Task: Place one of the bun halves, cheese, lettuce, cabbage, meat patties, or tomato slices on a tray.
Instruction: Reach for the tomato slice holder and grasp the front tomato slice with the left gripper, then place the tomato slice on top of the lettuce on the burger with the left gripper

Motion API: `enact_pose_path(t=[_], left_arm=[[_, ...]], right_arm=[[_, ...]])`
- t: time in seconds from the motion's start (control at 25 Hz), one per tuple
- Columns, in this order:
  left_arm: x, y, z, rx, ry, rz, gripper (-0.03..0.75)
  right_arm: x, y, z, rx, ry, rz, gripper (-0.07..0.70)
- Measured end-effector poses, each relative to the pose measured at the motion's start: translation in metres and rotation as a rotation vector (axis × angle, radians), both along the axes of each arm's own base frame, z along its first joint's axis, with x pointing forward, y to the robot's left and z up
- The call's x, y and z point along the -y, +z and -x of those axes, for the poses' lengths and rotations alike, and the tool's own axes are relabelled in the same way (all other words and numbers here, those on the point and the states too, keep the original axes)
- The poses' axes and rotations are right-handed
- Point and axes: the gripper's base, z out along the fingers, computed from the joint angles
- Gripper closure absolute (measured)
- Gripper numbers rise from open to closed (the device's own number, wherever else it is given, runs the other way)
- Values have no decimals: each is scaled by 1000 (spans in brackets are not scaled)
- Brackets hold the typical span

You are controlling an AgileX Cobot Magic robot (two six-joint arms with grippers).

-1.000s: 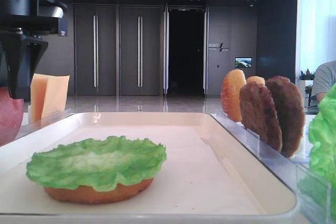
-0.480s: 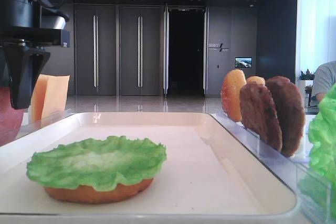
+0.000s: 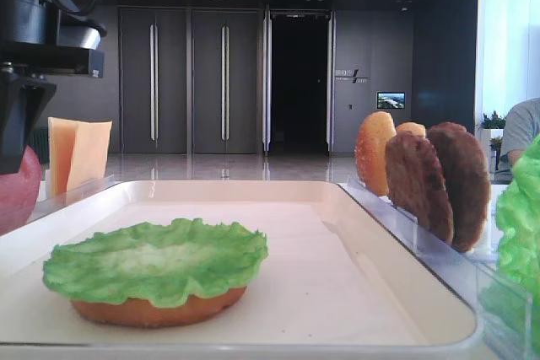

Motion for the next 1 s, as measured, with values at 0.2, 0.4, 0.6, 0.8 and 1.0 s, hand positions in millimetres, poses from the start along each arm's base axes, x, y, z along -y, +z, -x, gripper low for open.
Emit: enact_pose_path(t=[0.2,0.4,0.6,0.8,1.0], left_arm=[[-1,0,2,-18,1,-11,659],[-3,14,7,-3,3,-4,659],[-8,50,19,75,7,30,659],[-17,86,40,139,22,57,659],[-23,106,53,169,36,71,659]], right_arm=[[0,0,0,0,0,0,213],[0,0,0,0,0,0,213],[0,0,0,0,0,0,213],[0,0,0,0,0,0,213],[0,0,0,0,0,0,213]])
